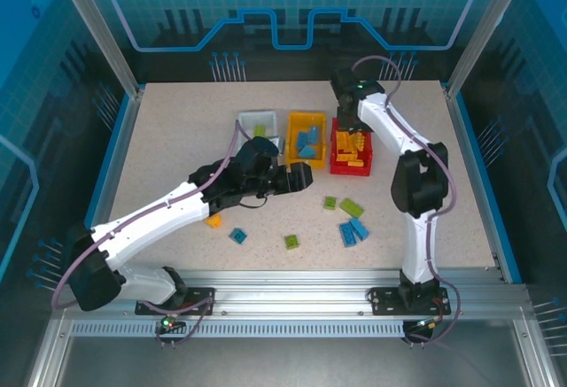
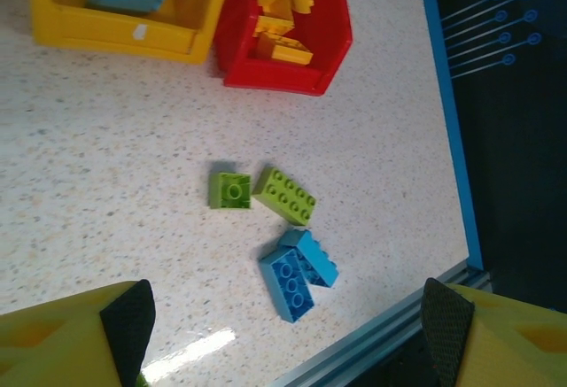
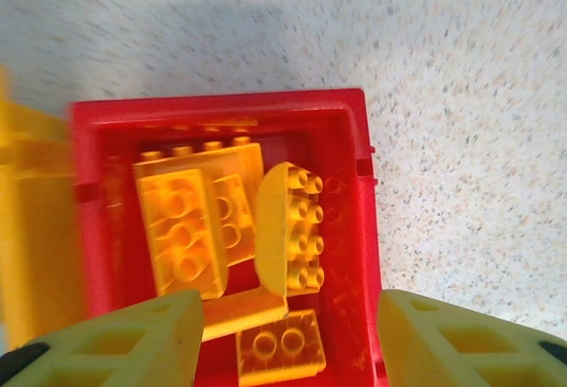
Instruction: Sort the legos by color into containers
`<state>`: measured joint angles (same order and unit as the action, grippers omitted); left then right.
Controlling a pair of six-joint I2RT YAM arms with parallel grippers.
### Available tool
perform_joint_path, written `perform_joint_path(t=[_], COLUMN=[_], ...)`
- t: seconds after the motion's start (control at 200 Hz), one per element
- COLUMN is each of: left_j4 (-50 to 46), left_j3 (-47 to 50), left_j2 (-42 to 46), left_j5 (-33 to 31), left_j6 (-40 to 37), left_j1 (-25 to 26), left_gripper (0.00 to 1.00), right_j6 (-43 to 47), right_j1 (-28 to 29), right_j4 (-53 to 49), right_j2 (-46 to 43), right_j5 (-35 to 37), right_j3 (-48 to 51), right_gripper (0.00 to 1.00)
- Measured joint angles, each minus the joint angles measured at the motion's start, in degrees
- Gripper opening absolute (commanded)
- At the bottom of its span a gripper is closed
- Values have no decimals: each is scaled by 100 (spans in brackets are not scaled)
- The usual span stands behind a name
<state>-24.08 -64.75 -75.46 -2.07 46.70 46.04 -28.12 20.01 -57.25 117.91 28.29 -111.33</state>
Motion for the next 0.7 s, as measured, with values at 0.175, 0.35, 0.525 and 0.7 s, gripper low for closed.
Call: perform_joint_path(t=[0.175, 0.35, 0.525, 0.7], left_j4=[-538, -933, -1244, -1340], left_j3=[361, 649, 673, 627], left_j2=[455, 603, -59, -1309], left_j5=[-319, -457, -466, -431], left_j6=[197, 546, 1154, 1696], left_j1=[11, 157, 846, 1412], left_gripper=[81, 81, 81, 82], right_j6=[238, 457, 651, 601], right_j1=[579, 1064, 1480, 1709], right_j4=[717, 1585, 2048, 2227], right_j2=[-1832, -3635, -4900, -6531], right_j5=[-90, -699, -1998, -3373], right_j3=[1036, 2564, 4227, 5606], right_gripper=[57, 61, 72, 81])
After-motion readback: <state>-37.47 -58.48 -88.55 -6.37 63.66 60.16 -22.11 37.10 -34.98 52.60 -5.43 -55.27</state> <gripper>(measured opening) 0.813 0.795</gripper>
